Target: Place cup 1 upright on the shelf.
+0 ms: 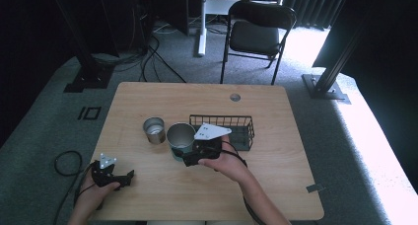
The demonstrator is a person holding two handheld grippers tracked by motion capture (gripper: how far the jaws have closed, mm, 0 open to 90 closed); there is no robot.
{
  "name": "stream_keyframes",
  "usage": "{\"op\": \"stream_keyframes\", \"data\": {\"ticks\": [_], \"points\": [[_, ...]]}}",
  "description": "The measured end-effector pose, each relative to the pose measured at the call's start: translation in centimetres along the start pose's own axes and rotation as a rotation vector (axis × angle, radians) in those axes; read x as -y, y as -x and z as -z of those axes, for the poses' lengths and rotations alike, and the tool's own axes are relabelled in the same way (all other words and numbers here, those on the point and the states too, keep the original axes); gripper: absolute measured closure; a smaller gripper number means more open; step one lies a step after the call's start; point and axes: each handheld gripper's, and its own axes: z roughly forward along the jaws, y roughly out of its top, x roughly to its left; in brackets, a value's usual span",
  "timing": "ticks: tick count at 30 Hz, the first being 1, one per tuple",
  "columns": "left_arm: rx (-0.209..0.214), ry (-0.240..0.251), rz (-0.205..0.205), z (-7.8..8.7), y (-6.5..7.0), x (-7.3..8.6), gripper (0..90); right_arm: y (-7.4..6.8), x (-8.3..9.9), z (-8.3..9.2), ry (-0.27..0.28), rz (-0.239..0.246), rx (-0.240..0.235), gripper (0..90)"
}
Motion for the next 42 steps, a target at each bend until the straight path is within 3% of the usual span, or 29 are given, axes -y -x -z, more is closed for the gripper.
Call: {"op": "stream_keyframes", "data": {"ticks": [9, 19, 27, 36, 42], "points": [[0.000, 0.000, 0.000, 0.0, 0.0, 0.0, 0.2, 1.1, -2.0, 1.5, 0.052, 0.000, 0.049, 14.7], [0.000, -0.001, 0.000, 0.0, 0.0, 0.0, 0.2, 3.4, -3.3, 3.8, 0.095, -0.026, 0.182, 14.7], [0.000, -0.001, 0.000, 0.0, 0.0, 0.0, 0.3, 5.3, -2.7, 5.3, 0.094, -0.063, 0.287, 14.8], [-0.001, 0.002, 0.000, 0.0, 0.0, 0.0, 0.2, 7.7, -1.5, 7.0, 0.102, -0.111, 0.481, 14.8], [0.000, 0.000, 0.001, 0.0, 0.0, 0.0, 0.3, 9.0, -0.5, 7.8, 0.085, -0.135, 0.560, 14.7]]}}
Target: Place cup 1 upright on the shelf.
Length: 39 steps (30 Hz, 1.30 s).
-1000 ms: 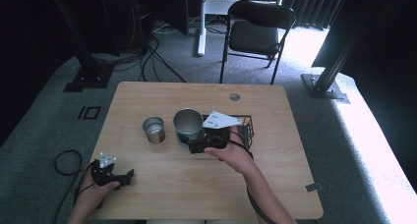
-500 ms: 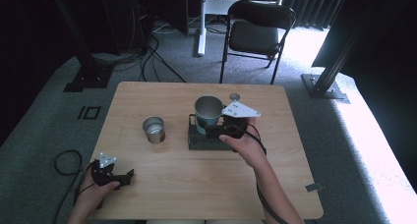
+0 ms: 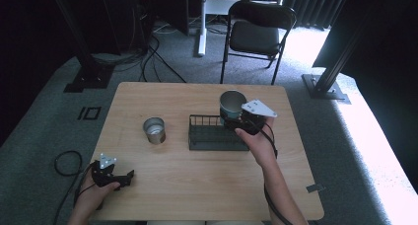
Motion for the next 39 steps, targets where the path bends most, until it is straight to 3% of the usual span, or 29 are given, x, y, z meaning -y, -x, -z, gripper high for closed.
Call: {"op": "stream_keyframes", "data": {"ticks": [4, 10, 27, 39], "points": [[0.000, 0.000, 0.000, 0.0, 0.0, 0.0, 0.2, 0.9, 0.8, 0.0, -0.003, 0.001, 0.050, 14.8], [0.000, 0.000, -0.002, 0.0, 0.0, 0.0, 0.2, 1.9, 2.3, -0.3, -0.018, -0.016, 0.085, 14.8], [0.000, 0.000, 0.000, 0.0, 0.0, 0.0, 0.2, 2.6, 6.4, -1.7, -0.109, -0.047, 0.118, 14.8], [0.000, 0.000, 0.000, 0.0, 0.0, 0.0, 0.3, 2.5, 7.2, -2.1, -0.122, -0.053, 0.128, 14.7]]}}
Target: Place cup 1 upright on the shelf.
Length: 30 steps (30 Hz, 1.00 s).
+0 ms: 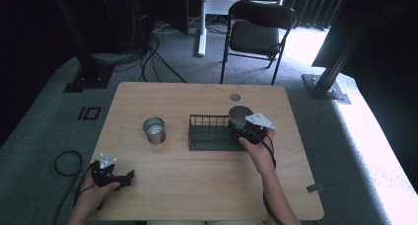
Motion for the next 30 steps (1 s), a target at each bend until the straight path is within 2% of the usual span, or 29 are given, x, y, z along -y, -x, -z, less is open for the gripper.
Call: {"op": "stream_keyframes", "data": {"ticks": [7, 13, 14, 19, 25, 30], "points": [[0.000, 0.000, 0.000, 0.0, 0.0, 0.0, 0.3, -0.1, 0.4, 0.2, 0.016, 0.002, 0.010, 14.7], [0.000, 0.000, 0.000, 0.0, 0.0, 0.0, 0.2, -0.1, 0.2, 0.4, -0.001, 0.000, -0.022, 13.4], [0.000, 0.000, 0.000, 0.0, 0.0, 0.0, 0.3, -0.1, 0.2, 0.4, 0.002, -0.013, -0.030, 12.7], [0.000, 0.000, 0.000, 0.0, 0.0, 0.0, 0.2, -0.3, -0.2, 0.9, 0.006, -0.024, -0.021, 11.4], [0.000, -0.001, 0.000, 0.0, 0.0, 0.0, 0.2, -0.1, -0.3, 1.5, -0.009, 0.003, -0.029, 11.4], [0.000, -0.001, 0.000, 0.0, 0.0, 0.0, 0.3, -0.1, -0.3, 1.9, -0.009, 0.006, -0.028, 11.5]]}}
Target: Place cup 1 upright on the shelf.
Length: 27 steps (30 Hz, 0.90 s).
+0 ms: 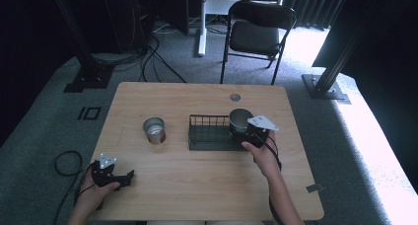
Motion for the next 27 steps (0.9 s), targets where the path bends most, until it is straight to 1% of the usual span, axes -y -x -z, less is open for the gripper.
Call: {"op": "stream_keyframes", "data": {"ticks": [8, 16, 19, 22, 27], "points": [[0.000, 0.000, 0.000, 0.0, 0.0, 0.0, 0.3, 0.2, 0.3, 1.0, 0.011, 0.011, 0.000, 11.4], [0.000, 0.000, 0.000, 0.0, 0.0, 0.0, 0.2, 0.5, 0.9, 1.9, 0.007, 0.024, -0.002, 11.4], [0.000, 0.000, 0.000, 0.0, 0.0, 0.0, 0.2, 0.8, 1.2, 2.4, 0.010, 0.031, -0.012, 10.8], [0.000, 0.000, 0.000, 0.0, 0.0, 0.0, 0.2, 1.0, 1.5, 2.9, 0.022, 0.030, -0.035, 10.7], [0.000, 0.001, 0.000, 0.0, 0.0, 0.0, 0.2, 1.4, 2.1, 3.5, 0.019, 0.042, -0.039, 10.7]]}}
